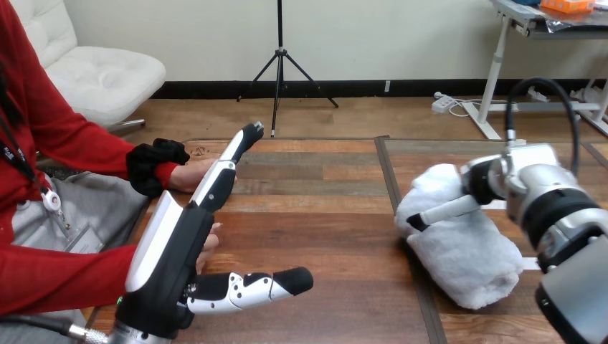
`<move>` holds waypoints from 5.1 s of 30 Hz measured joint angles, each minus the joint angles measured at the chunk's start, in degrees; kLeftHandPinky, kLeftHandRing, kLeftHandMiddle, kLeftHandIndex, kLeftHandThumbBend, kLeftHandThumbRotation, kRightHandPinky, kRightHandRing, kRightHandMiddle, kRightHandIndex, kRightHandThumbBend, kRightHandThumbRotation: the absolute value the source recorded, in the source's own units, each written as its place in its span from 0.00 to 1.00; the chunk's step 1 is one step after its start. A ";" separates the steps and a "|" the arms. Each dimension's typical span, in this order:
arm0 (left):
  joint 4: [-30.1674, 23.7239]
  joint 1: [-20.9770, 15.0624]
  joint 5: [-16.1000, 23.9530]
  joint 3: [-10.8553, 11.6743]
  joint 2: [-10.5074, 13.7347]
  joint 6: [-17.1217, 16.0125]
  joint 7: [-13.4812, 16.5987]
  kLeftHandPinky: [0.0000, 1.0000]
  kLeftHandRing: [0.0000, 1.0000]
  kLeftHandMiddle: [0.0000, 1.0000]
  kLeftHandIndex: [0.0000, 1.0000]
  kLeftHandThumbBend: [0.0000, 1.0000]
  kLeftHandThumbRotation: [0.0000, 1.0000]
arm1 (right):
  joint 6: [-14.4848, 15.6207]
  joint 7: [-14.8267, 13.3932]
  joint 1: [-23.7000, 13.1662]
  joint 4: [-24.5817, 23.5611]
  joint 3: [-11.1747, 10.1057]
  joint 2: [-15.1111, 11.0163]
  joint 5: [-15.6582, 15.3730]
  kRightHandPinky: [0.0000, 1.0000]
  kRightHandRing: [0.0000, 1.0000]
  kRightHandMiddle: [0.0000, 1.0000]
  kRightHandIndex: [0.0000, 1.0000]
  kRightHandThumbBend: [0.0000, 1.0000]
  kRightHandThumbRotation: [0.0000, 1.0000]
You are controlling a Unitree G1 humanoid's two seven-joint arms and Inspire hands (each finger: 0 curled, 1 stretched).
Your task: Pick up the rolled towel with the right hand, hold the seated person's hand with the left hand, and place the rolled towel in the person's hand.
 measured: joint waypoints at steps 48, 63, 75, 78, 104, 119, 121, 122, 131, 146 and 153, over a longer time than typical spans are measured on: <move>-1.50 1.37 0.07 0.15 -0.85 0.06 0.02 0.95 0.96 0.96 0.97 1.00 0.58 | 5.27 -8.17 0.39 1.23 1.82 3.82 1.95 0.23 0.35 0.49 0.66 0.90 0.31; -1.51 1.37 0.06 0.45 -0.84 0.06 0.02 0.94 0.95 0.96 0.97 1.00 0.58 | 6.80 -22.60 2.89 1.07 -4.00 5.30 7.91 0.24 0.38 0.55 0.78 0.93 0.05; -1.60 1.37 -0.03 0.82 -0.84 0.51 0.02 0.94 0.95 0.95 0.97 1.00 0.58 | 3.73 -29.21 4.98 0.77 -9.74 5.20 14.46 0.22 0.31 0.42 0.53 0.90 0.00; -1.61 1.37 -0.04 0.93 -0.83 0.55 0.01 0.94 0.95 0.95 0.97 1.00 0.58 | 2.34 -30.50 5.49 0.61 -11.33 5.05 16.06 0.23 0.31 0.41 0.50 0.90 0.00; -1.65 1.36 -0.35 1.36 -0.68 0.89 -0.19 0.94 0.95 0.95 0.96 1.00 0.58 | -8.62 -37.09 12.79 -5.61 -20.29 3.58 24.25 0.26 0.33 0.44 0.45 0.89 0.00; -2.47 1.37 -0.35 1.87 -0.67 1.47 -0.35 0.93 0.95 0.95 0.95 1.00 0.56 | -17.01 -39.74 18.87 -13.82 -26.52 2.81 29.56 0.25 0.32 0.44 0.45 0.87 0.00; -2.64 1.37 -0.35 1.91 -0.67 1.47 -0.35 0.93 0.95 0.95 0.95 1.00 0.56 | -18.61 -40.32 19.89 -14.87 -27.10 2.82 30.05 0.25 0.32 0.44 0.45 0.87 0.00; -2.71 1.36 -0.35 1.94 -0.67 1.47 -0.35 0.93 0.95 0.95 0.95 1.00 0.55 | -19.44 -40.61 20.37 -15.47 -27.36 2.83 30.34 0.25 0.31 0.43 0.45 0.87 0.00; -2.84 1.39 -0.27 2.16 -0.67 1.47 -0.35 0.93 0.95 0.95 0.96 1.00 0.56 | -26.81 -42.46 25.22 -20.09 -29.87 2.99 33.28 0.24 0.30 0.42 0.44 0.84 0.00; -3.48 2.10 0.64 3.11 -0.43 2.17 -0.24 0.94 0.95 0.96 0.96 1.00 0.56 | -37.30 -42.68 31.13 -23.38 -34.22 4.82 39.65 0.24 0.29 0.41 0.44 0.81 0.00; -3.99 2.74 3.65 4.48 -0.38 3.37 0.38 0.93 0.95 0.95 0.96 1.00 0.54 | -40.20 -43.18 32.67 -23.61 -35.80 6.42 41.00 0.23 0.28 0.39 0.43 0.80 0.00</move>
